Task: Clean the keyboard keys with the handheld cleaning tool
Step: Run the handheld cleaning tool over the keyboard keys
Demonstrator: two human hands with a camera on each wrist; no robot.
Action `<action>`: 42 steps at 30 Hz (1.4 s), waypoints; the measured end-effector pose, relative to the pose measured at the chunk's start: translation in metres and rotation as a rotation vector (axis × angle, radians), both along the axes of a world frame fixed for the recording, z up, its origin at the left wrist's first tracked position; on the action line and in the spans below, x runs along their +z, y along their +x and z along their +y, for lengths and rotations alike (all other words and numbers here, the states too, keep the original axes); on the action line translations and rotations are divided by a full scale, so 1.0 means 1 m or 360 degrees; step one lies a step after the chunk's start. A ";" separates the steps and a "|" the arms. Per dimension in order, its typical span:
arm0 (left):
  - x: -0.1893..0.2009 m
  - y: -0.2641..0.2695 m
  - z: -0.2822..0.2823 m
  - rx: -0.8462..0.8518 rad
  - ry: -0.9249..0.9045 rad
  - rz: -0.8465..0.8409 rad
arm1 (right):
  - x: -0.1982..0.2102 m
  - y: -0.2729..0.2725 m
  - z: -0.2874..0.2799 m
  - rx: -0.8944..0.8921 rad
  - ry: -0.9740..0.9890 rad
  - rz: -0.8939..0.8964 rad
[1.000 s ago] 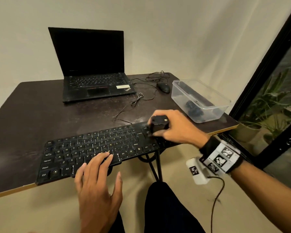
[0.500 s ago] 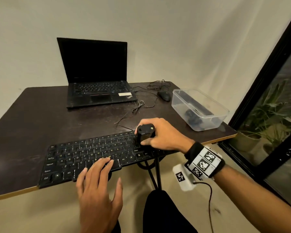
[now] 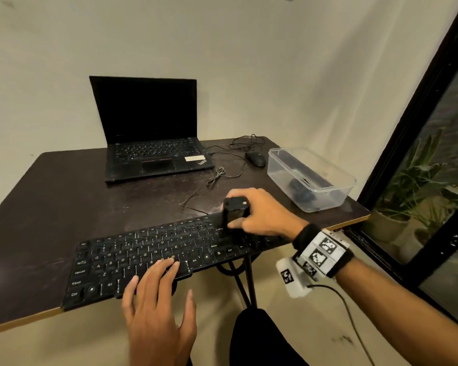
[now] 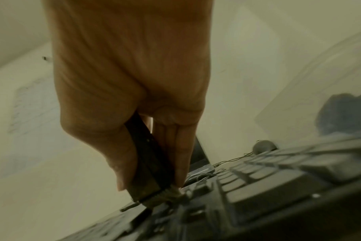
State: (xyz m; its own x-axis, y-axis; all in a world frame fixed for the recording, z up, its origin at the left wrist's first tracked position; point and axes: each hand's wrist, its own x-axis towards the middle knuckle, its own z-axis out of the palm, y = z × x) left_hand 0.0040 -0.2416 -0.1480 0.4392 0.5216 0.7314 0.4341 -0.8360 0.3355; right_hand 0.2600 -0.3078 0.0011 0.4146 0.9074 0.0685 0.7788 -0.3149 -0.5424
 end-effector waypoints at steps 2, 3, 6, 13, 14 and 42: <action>-0.001 0.001 0.002 0.0003 0.0050 0.0003 | -0.002 -0.010 0.009 0.0115 -0.0013 -0.0021; -0.001 0.001 0.003 0.0001 0.0067 -0.0004 | -0.002 -0.007 0.009 0.0125 -0.0022 -0.0031; 0.000 0.002 0.005 0.0006 0.0091 -0.0012 | 0.001 0.020 -0.010 -0.0071 -0.0008 -0.0074; 0.001 0.004 0.009 0.0022 0.0089 -0.0037 | 0.009 0.040 -0.014 -0.0234 0.0034 -0.0022; 0.002 0.004 0.008 0.0029 0.0080 -0.0038 | 0.010 0.031 -0.007 -0.0148 0.0015 -0.0012; -0.001 -0.001 0.007 -0.0082 -0.0032 0.0063 | 0.004 0.008 0.041 0.0188 0.0019 -0.0002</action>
